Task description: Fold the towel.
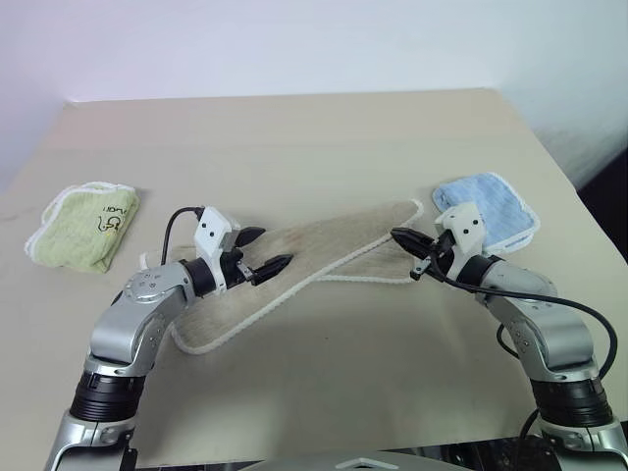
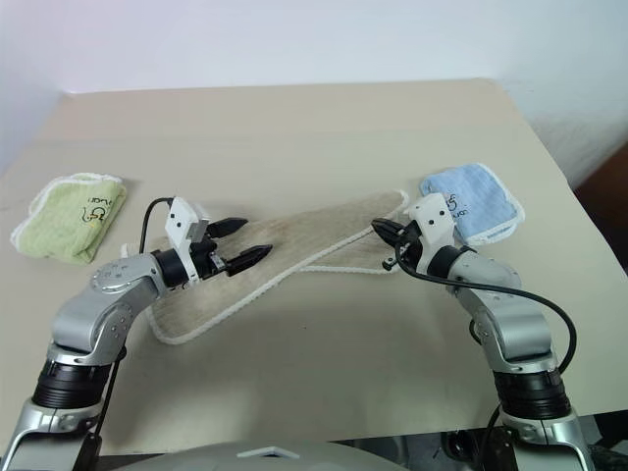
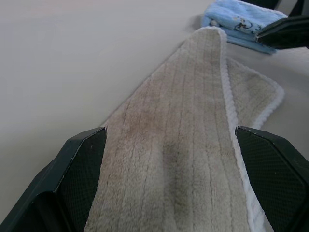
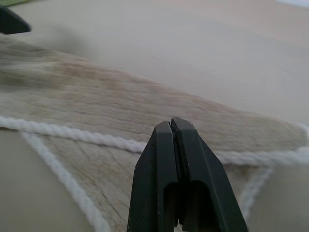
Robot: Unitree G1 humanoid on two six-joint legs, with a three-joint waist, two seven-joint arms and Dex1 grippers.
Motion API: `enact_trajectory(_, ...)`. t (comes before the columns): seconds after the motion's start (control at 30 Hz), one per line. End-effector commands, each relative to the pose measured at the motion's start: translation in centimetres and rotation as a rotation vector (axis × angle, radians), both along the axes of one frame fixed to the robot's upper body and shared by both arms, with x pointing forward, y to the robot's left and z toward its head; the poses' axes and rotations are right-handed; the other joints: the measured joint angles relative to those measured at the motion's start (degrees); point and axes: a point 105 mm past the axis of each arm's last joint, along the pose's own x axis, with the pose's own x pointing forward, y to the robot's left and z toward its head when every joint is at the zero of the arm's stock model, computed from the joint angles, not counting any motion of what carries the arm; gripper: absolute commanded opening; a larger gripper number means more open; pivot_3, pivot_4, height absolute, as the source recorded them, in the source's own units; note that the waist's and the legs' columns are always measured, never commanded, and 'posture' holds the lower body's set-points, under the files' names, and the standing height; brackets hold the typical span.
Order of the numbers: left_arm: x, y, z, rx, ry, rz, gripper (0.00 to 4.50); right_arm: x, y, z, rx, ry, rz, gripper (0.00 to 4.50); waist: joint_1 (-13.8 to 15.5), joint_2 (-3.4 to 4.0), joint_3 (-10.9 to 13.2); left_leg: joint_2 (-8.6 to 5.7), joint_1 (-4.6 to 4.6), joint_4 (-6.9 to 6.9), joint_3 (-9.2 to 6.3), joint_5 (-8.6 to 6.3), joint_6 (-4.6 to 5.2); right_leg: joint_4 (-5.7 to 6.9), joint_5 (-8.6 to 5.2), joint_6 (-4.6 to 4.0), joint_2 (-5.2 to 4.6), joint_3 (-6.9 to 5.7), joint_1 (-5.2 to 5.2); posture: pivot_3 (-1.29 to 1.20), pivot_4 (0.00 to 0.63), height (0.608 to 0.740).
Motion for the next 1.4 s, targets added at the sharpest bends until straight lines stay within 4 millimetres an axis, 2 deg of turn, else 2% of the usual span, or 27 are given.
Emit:
enact_trajectory(0.03, -0.1, 0.9, 0.9, 0.028, -0.049, -0.004, 4.48, 0.0, -0.5, 1.2, -0.002, -0.056, -0.022, 0.0, 0.1, 0.0, 0.0, 0.0, 0.0, 0.0, 0.0, 0.0, 0.0, 0.0, 0.0, 0.0, 0.0, 0.0, 0.01, 0.0, 0.15, 0.728)
enact_trajectory(0.13, -0.3, 2.1, 0.9, 0.061, -0.042, -0.014, 4.48, 0.0, -0.5, 1.2, 0.002, -0.06, -0.035, 0.0, 0.1, 0.0, 0.0, -0.02, -0.01, 0.01, 0.01, 0.0, 0.01, -0.03, -0.01, -0.01, -0.01, 0.01, 0.02, 0.0, 0.15, 0.728)
enact_trajectory(0.27, -2.0, 4.5, 1.0, 0.167, 0.006, -0.148, 4.48, -0.2, -0.5, 0.8, -0.002, -0.049, -0.037, 0.0, 0.01, 0.01, 0.01, -0.01, -0.02, -0.04, 0.01, 0.0, 0.01, -0.02, -0.09, -0.16, -0.01, 0.01, -0.03, 0.0, 0.15, 0.728)
enact_trajectory(0.4, -3.6, 6.2, 0.4, 0.366, 0.027, -0.288, 4.48, 0.2, -0.5, 0.9, -0.004, -0.05, -0.03, 0.0, 0.02, 0.09, 0.04, 0.0, -0.03, -0.04, 0.04, -0.02, -0.01, -0.06, -0.11, -0.19, -0.03, 0.01, -0.05, 0.0, 0.15, 0.728)
enact_trajectory(0.47, -5.1, 7.9, -0.5, 0.547, 0.072, -0.402, 4.48, 0.5, -0.2, 1.0, -0.003, -0.051, -0.018, 0.0, -0.01, 0.09, 0.05, 0.0, -0.04, -0.05, 0.04, -0.08, -0.08, -0.1, -0.12, -0.21, -0.06, 0.01, -0.04, 0.0, 0.15, 0.728)
enact_trajectory(0.53, -6.3, 8.9, -0.4, 0.649, 0.101, -0.504, 4.48, 0.7, 0.2, 1.0, 0.001, -0.048, -0.003, 0.0, -0.09, 0.1, 0.05, 0.01, -0.07, -0.1, 0.06, -0.09, -0.09, -0.13, -0.13, -0.22, -0.06, 0.01, -0.11, 0.0, 0.15, 0.728)
enact_trajectory(0.7, -7.4, 9.1, -0.4, 0.754, 0.092, -0.641, 4.48, 0.9, 0.9, 0.9, 0.007, -0.042, 0.026, 0.0, 0.1, 0.23, 0.13, 0.0, -0.19, -0.21, 0.08, -0.09, -0.08, -0.15, -0.18, -0.3, -0.1, 0.01, -0.24, 0.0, 0.15, 0.728)
enact_trajectory(0.87, -8.1, 9.3, -1.1, 0.846, 0.112, -0.741, 4.48, 1.3, 1.8, 0.9, 0.016, -0.037, 0.054, 0.0, 0.02, 0.23, 0.12, -0.02, -0.86, -0.07, 0.12, 0.01, 0.03, 0.06, -0.06, -0.14, -0.06, 0.01, -0.99, 0.0, 0.15, 0.728)
enact_trajectory(1.17, -9.3, 9.2, -2.4, 0.926, 0.149, -0.845, 4.48, 1.2, 2.4, 0.7, 0.031, -0.028, 0.073, 0.0, -0.05, 0.22, 0.13, -0.02, -0.87, -0.04, 0.15, 0.02, 0.06, 0.06, -0.05, -0.12, -0.03, 0.01, -0.95, 0.0, 0.15, 0.728)
enact_trajectory(1.27, -9.6, 9.3, -2.8, 0.948, 0.163, -0.855, 3.96, 1.0, 2.3, 0.6, 0.037, -0.023, 0.071, 0.0, -0.03, 0.22, 0.12, -0.02, -0.87, 0.0, 0.15, 0.02, 0.06, 0.06, -0.05, -0.12, -0.03, 0.0, -0.94, 0.0, 0.15, 0.728)
enact_trajectory(1.4, -8.5, 9.4, -3.1, 0.972, 0.13, -0.799, 2.75, 0.8, 2.5, 0.7, 0.041, -0.022, 0.074, 0.0, -0.05, 0.22, 0.12, -0.02, -0.86, 0.03, 0.15, 0.02, 0.07, 0.08, -0.04, -0.11, -0.02, 0.0, -0.91, 0.0, 0.15, 0.728)
